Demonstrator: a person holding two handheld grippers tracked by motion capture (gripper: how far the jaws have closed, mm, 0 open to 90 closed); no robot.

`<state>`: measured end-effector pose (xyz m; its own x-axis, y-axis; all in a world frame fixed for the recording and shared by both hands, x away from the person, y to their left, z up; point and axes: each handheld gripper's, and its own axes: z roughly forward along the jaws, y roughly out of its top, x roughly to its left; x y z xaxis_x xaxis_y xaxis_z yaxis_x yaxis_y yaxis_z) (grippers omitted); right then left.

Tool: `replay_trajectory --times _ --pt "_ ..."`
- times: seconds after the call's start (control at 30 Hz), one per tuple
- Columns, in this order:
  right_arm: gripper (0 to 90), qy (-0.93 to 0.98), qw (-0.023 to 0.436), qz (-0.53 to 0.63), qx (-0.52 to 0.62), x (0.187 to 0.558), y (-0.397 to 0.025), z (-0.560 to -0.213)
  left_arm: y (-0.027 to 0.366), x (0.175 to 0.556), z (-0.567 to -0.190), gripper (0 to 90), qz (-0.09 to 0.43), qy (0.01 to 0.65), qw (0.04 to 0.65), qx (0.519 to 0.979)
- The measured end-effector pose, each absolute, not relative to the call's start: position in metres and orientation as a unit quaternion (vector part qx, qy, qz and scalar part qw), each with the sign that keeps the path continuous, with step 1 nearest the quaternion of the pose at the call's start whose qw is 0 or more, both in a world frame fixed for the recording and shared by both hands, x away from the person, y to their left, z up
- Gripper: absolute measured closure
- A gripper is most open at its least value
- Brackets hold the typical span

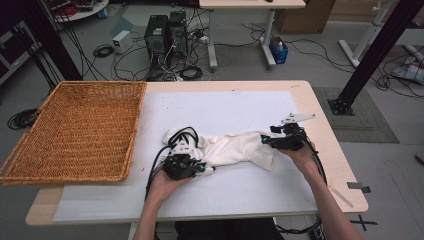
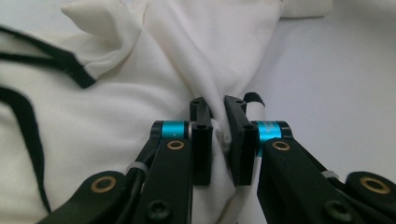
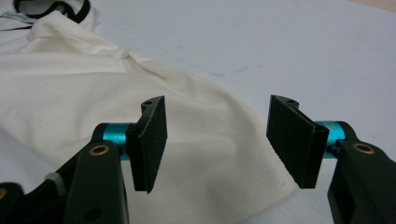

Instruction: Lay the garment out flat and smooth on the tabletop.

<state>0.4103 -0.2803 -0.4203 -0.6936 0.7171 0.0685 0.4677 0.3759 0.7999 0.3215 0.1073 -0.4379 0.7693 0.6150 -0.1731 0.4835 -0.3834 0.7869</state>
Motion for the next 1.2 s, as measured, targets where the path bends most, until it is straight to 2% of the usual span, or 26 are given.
replay_trajectory --times 0.03,0.07,0.1,0.23,0.27,0.3,0.33,0.37,0.43,0.47,0.53,0.57,0.67,0.7,0.77,0.83,0.9,0.93,0.97,1.03,1.1,1.2 --pt "39.0 0.822 0.142 0.424 0.354 0.412 -0.274 -0.421 0.112 0.319 -0.437 73.6 0.089 0.340 0.449 0.821" --pt "39.0 0.842 0.135 0.416 0.316 0.415 -0.250 -0.423 0.117 0.318 -0.434 55.6 0.105 0.353 0.454 0.812" --pt "39.0 0.848 0.136 0.413 0.303 0.417 -0.242 -0.423 0.122 0.317 -0.430 53.3 0.118 0.368 0.467 0.795" --pt "41.2 0.867 0.115 0.399 0.276 0.432 -0.211 -0.431 0.126 0.315 -0.424 51.5 0.147 0.387 0.488 0.769" --pt "57.4 0.882 0.092 0.374 0.270 0.441 -0.201 -0.440 0.128 0.315 -0.422 51.1 0.155 0.391 0.489 0.765" --pt "57.4 0.882 0.092 0.374 0.270 0.441 -0.201 -0.440 0.129 0.314 -0.421 51.1 0.160 0.394 0.491 0.760" --pt "61.2 0.886 0.087 0.369 0.267 0.442 -0.199 -0.442 0.131 0.314 -0.420 51.1 0.165 0.400 0.495 0.754" --pt "70.4 0.884 0.079 0.377 0.267 0.443 -0.199 -0.443 0.133 0.314 -0.420 51.1 0.168 0.404 0.498 0.749" --pt "83.4 0.885 0.114 0.359 0.273 0.441 -0.206 -0.438 0.136 0.315 -0.419 51.1 0.171 0.410 0.500 0.744" --pt "83.4 0.885 0.114 0.359 0.273 0.441 -0.206 -0.438 0.136 0.316 -0.419 51.1 0.171 0.411 0.500 0.743" --pt "84.4 0.875 0.157 0.341 0.306 0.441 -0.227 -0.434 0.134 0.318 -0.418 51.2 0.172 0.407 0.502 0.743" --pt "84.4 0.875 0.157 0.341 0.306 0.441 -0.227 -0.434 0.134 0.318 -0.418 51.1 0.172 0.407 0.502 0.743" --pt "84.6 0.823 0.183 0.353 0.406 0.442 -0.285 -0.432 0.129 0.321 -0.418 51.1 0.175 0.405 0.504 0.742" --pt "84.6 0.823 0.183 0.353 0.406 0.442 -0.285 -0.432 0.128 0.322 -0.418 51.1 0.176 0.403 0.503 0.744" --pt "84.7 0.797 0.220 0.313 0.468 0.434 -0.329 -0.438 0.126 0.324 -0.420 48.5 0.178 0.406 0.500 0.744" --pt "83.9 0.780 0.215 0.327 0.488 0.428 -0.345 -0.440 0.125 0.325 -0.420 48.3 0.176 0.409 0.500 0.743" --pt "76.3 0.784 0.224 0.330 0.476 0.421 -0.347 -0.436 0.122 0.326 -0.421 48.3 0.171 0.406 0.504 0.743" --pt "76.3 0.784 0.224 0.330 0.476 0.421 -0.347 -0.436 0.119 0.327 -0.421 48.3 0.166 0.404 0.506 0.744" --pt "64.6 0.784 0.224 0.361 0.453 0.416 -0.340 -0.428 0.110 0.330 -0.422 46.3 0.156 0.398 0.513 0.744" --pt "62.2 0.783 0.225 0.371 0.445 0.415 -0.337 -0.426 0.104 0.331 -0.421 44.8 0.153 0.395 0.514 0.746" --pt "52.5 0.781 0.231 0.394 0.426 0.410 -0.324 -0.417 0.085 0.334 -0.421 40.0 0.147 0.388 0.518 0.748" --pt "50.9 0.781 0.230 0.401 0.420 0.406 -0.321 -0.413 0.059 0.339 -0.422 37.0 0.153 0.382 0.507 0.757"
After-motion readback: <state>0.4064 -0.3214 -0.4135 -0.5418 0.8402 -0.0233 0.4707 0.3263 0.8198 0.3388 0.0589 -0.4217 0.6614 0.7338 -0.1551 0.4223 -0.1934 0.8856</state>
